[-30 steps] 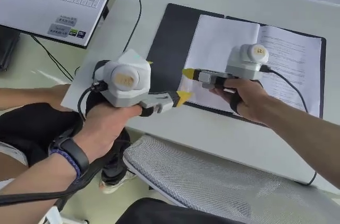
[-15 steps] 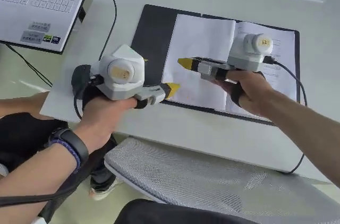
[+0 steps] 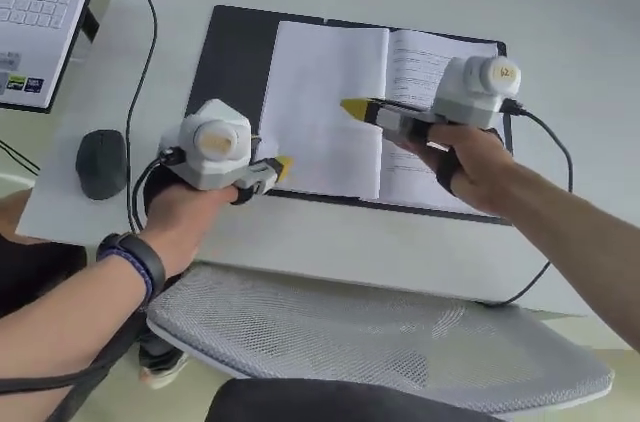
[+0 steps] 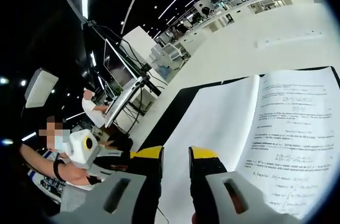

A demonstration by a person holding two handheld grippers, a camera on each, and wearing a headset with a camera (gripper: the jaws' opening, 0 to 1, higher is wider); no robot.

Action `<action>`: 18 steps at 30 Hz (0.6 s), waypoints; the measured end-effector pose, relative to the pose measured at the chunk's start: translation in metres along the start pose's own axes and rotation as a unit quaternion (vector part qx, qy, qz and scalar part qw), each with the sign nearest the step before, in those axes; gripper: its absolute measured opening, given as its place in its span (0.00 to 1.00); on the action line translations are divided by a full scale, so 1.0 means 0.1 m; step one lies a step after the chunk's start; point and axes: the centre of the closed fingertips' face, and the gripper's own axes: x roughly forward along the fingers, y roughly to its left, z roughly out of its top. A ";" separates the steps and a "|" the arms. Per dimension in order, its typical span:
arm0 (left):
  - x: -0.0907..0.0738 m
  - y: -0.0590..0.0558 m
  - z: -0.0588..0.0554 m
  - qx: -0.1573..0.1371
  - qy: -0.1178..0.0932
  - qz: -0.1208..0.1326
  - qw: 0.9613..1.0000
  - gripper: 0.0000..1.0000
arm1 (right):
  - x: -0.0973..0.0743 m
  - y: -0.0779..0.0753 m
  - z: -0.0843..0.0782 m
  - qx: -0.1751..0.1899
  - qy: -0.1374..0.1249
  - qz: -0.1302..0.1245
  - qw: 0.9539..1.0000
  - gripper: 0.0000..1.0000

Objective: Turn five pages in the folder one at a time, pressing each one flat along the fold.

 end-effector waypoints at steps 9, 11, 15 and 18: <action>0.04 0.07 -0.07 0.026 0.007 0.026 0.999 0.04 | -0.06 -0.13 -0.03 0.009 0.001 -0.006 1.000 0.13; 0.04 0.14 -0.07 0.033 0.007 0.041 0.999 0.00 | -0.05 -0.15 -0.04 0.010 0.003 -0.006 1.000 0.13; 0.04 0.11 -0.06 0.042 0.010 0.030 0.999 0.00 | -0.03 -0.22 -0.06 0.010 0.010 -0.006 1.000 0.11; 0.04 0.12 -0.06 0.041 0.008 0.031 0.999 0.00 | -0.01 -0.29 -0.07 0.011 0.016 -0.005 1.000 0.09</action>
